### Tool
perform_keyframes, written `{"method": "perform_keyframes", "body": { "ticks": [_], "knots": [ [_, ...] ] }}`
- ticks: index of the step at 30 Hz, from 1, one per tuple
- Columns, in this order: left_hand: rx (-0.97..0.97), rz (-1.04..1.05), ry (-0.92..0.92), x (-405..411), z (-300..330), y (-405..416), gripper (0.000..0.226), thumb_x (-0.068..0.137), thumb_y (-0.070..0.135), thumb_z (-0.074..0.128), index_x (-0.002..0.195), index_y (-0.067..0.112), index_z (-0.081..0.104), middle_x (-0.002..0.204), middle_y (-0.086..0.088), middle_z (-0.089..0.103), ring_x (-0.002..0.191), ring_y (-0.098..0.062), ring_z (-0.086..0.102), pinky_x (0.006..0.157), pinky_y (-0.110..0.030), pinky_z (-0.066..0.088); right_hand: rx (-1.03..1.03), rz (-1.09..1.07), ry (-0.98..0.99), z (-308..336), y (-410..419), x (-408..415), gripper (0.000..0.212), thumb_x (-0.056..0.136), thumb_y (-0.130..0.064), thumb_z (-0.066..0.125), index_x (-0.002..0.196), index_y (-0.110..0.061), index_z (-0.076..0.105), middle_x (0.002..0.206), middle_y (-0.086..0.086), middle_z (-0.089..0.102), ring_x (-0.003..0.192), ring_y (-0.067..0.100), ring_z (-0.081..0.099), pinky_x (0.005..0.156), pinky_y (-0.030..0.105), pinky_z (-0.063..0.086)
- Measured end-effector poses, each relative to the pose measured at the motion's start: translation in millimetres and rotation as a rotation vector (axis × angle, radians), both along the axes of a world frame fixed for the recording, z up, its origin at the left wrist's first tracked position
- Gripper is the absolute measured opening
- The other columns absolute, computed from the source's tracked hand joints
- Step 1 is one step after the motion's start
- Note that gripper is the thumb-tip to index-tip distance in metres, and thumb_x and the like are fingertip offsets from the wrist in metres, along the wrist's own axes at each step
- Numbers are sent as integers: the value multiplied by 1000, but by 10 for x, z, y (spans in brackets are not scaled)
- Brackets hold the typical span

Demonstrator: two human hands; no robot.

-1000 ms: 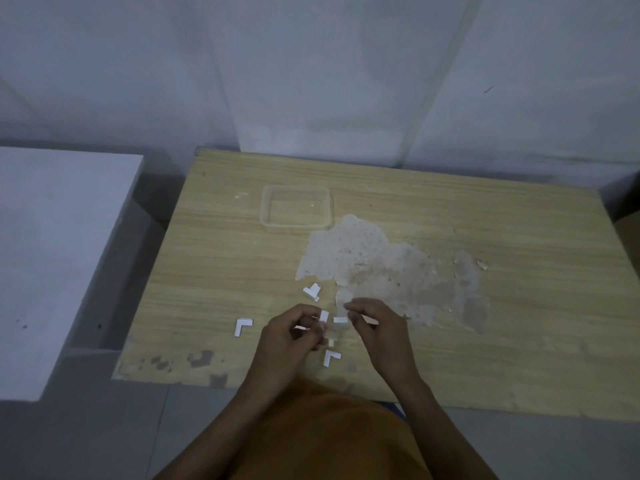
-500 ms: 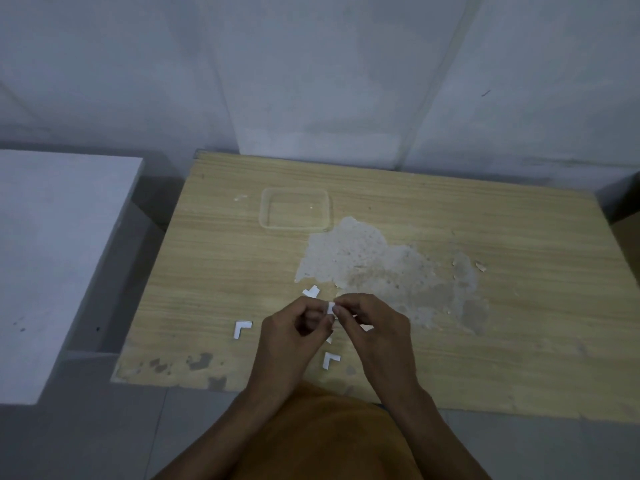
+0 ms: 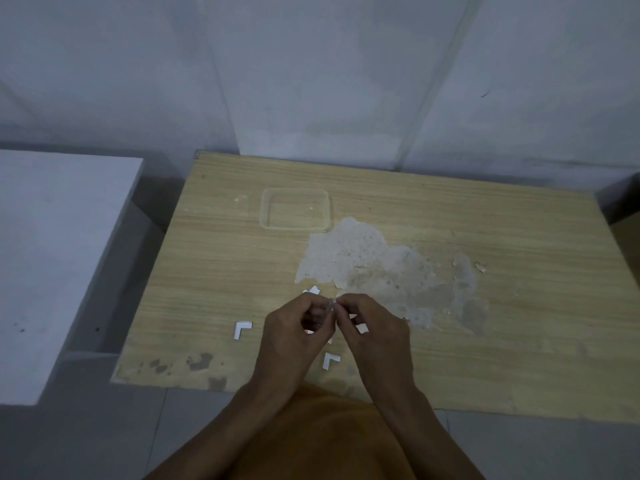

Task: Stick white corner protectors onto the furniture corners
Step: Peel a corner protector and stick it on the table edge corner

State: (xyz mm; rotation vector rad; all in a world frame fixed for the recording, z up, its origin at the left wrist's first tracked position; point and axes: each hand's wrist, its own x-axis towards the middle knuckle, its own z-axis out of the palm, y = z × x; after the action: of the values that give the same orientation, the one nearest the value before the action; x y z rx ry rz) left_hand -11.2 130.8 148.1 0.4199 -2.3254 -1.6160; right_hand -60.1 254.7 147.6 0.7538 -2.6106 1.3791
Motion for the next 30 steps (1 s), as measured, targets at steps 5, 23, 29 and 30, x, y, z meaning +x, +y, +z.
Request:
{"method": "perform_keyframes", "body": {
  "ticks": [5, 23, 29, 30],
  "knots": [
    [-95, -31, 29, -11, 17, -9, 11, 83, 11, 71, 90, 20, 70, 77, 12, 70, 73, 0, 67, 65, -11, 51, 18, 0, -114, 25, -14, -30, 20, 87, -17, 68, 92, -35, 60, 83, -20, 67, 78, -2, 65, 64, 11, 51],
    [281, -228, -168, -58, 30, -159, 42, 84, 15, 71, 116, 40, 60, 84, -1, 71, 77, -14, 72, 71, -23, 56, -100, 145, -366, 9, 124, -206, 13, 90, -7, 62, 83, -17, 63, 79, -12, 69, 72, -1, 68, 70, 11, 51],
    [277, -289, -183, -74, 42, -204, 53, 76, 7, 77, 110, 46, 65, 88, 4, 67, 81, -13, 71, 78, -28, 59, -75, 128, -403, 36, 117, -240, 13, 89, -7, 61, 82, -17, 65, 73, -12, 67, 69, 1, 66, 66, 11, 49],
    [254, -286, -178, -77, 48, -211, 53, 75, 7, 78, 108, 46, 66, 87, 5, 68, 81, -11, 71, 78, -26, 58, -58, 136, -392, 42, 117, -240, 14, 89, -7, 61, 81, -19, 64, 73, -13, 67, 70, 2, 66, 67, 12, 50]
  ]
}}
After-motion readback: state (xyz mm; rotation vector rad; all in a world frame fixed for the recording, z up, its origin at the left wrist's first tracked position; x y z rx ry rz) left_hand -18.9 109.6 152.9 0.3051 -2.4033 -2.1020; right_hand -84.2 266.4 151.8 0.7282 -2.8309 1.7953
